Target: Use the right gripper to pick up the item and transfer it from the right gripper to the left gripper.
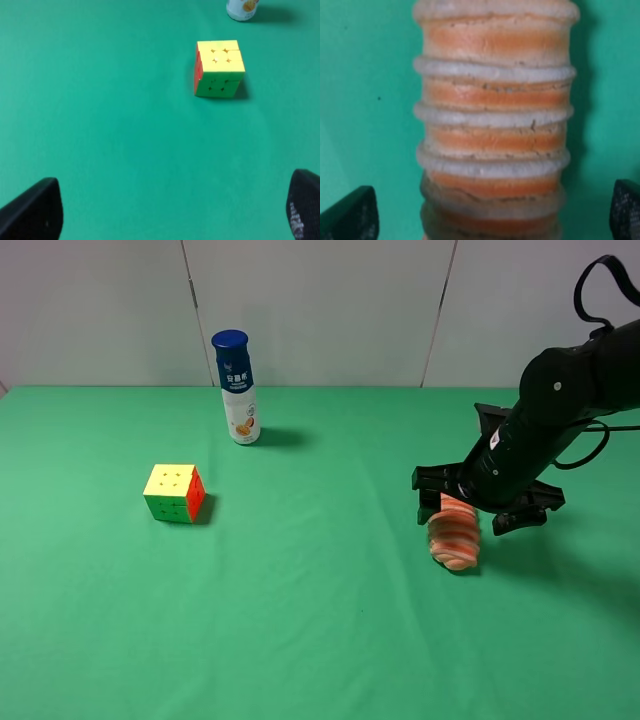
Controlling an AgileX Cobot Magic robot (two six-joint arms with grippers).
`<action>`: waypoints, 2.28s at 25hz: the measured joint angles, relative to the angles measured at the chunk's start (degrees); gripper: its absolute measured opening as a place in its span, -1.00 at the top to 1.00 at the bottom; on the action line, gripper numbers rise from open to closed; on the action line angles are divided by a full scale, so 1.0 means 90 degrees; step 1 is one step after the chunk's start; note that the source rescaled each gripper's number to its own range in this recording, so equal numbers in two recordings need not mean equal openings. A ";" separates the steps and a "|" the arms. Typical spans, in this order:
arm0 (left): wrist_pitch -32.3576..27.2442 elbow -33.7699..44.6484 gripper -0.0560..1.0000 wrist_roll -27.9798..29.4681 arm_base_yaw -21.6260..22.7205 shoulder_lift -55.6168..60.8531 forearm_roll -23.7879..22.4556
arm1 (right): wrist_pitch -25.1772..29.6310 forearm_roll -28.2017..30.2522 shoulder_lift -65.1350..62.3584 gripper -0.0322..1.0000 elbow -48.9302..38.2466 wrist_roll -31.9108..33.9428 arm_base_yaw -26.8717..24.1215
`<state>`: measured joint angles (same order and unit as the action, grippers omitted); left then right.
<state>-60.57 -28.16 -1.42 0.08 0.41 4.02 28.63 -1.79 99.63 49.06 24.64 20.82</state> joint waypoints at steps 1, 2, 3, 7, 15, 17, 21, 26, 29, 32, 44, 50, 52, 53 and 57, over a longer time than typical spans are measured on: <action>0.0000 0.0000 -1.00 0.0000 0.0000 0.0000 0.0000 | -0.0027 0.0019 0.0060 -1.00 0.0000 0.0021 0.0000; 0.0000 0.0000 -1.00 0.0000 0.0000 0.0000 0.0000 | -0.0027 0.0046 0.0125 -1.00 0.0000 0.0042 0.0000; 0.0000 0.0000 -1.00 0.0000 0.0000 0.0000 0.0000 | -0.0027 0.0088 0.0199 -1.00 0.0000 0.0069 0.0000; 0.0000 0.0000 -1.00 0.0000 0.0000 0.0000 0.0000 | -0.0027 0.0122 0.0370 -1.00 0.0000 0.0102 0.0000; 0.0000 0.0000 -1.00 0.0000 0.0000 0.0000 0.0000 | -0.0135 0.0130 0.0370 -1.00 0.0000 0.0110 0.0000; 0.0000 0.0000 -1.00 0.0000 0.0000 0.0000 0.0000 | -0.0172 0.0135 0.0370 -1.00 0.0000 0.0135 0.0000; 0.0000 0.0000 -1.00 0.0000 0.0000 0.0000 0.0000 | -0.0193 0.0135 0.0370 -1.00 0.0000 0.0162 0.0000; 0.0000 0.0000 -1.00 0.0000 0.0000 0.0000 0.0000 | -0.0193 0.0198 0.0370 -1.00 0.0000 0.0176 0.0000; 0.0000 0.0000 -1.00 0.0000 0.0000 0.0000 0.0000 | -0.0193 0.0251 0.0370 -1.00 0.0000 0.0176 0.0000; 0.0000 0.0000 -1.00 0.0000 0.0000 0.0000 0.0000 | -0.0193 0.0251 0.0370 -1.00 0.0000 0.0176 0.0000; 0.0000 0.0000 -1.00 0.0000 0.0000 0.0000 0.0000 | -0.0177 0.0310 0.0476 -1.00 0.0000 0.0176 0.0000; 0.0000 0.0000 -1.00 0.0000 0.0000 0.0000 0.0000 | -0.0072 0.0363 0.0589 -0.62 0.0047 0.0171 0.0000; 0.0000 0.0000 -1.00 0.0000 0.0000 0.0000 0.0000 | -0.0072 0.0348 0.0589 0.22 0.0054 0.0171 0.0000; 0.0000 0.0000 -1.00 0.0000 0.0000 0.0000 0.0000 | -0.0072 0.0348 0.0583 0.65 0.0054 0.0171 0.0000; 0.0000 0.0000 -1.00 0.0000 0.0000 0.0000 0.0000 | -0.0066 0.0348 0.0576 0.83 0.0054 0.0176 0.0000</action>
<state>-60.57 -28.16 -1.42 0.08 0.41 4.02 28.03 1.35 104.81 49.54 26.23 20.82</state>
